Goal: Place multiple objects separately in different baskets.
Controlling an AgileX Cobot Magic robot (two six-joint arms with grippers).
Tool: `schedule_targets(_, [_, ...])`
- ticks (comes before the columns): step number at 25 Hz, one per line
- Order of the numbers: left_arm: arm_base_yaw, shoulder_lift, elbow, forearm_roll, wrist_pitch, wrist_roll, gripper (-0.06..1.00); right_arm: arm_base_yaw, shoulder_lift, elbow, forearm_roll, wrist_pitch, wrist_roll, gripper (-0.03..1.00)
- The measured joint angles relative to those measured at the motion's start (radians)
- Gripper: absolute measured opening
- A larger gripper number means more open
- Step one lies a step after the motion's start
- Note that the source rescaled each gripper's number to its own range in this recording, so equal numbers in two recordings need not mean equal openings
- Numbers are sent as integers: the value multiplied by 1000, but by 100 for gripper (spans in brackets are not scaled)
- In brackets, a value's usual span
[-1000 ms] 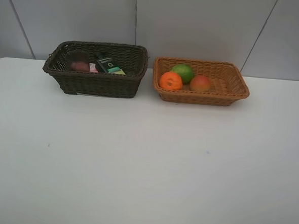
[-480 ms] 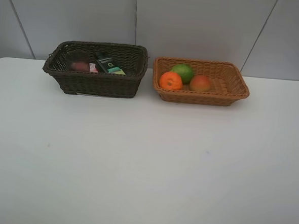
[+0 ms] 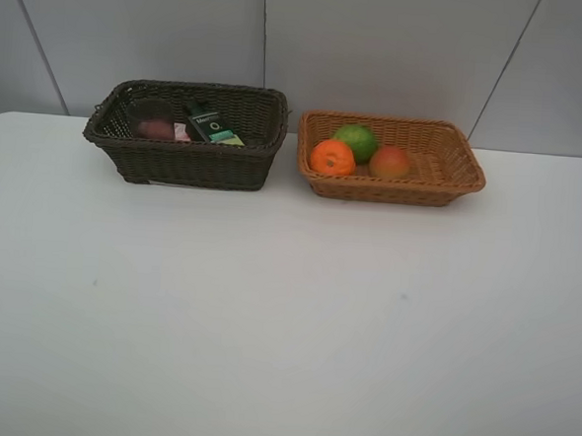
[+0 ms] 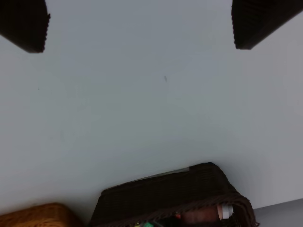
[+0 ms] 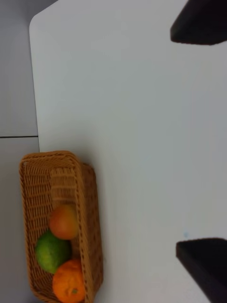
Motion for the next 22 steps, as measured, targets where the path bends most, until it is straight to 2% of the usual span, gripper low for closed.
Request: schedule_targets(22, [-3, 0, 0, -1, 0, -2, 100, 0, 0, 0, 0, 0, 0, 73])
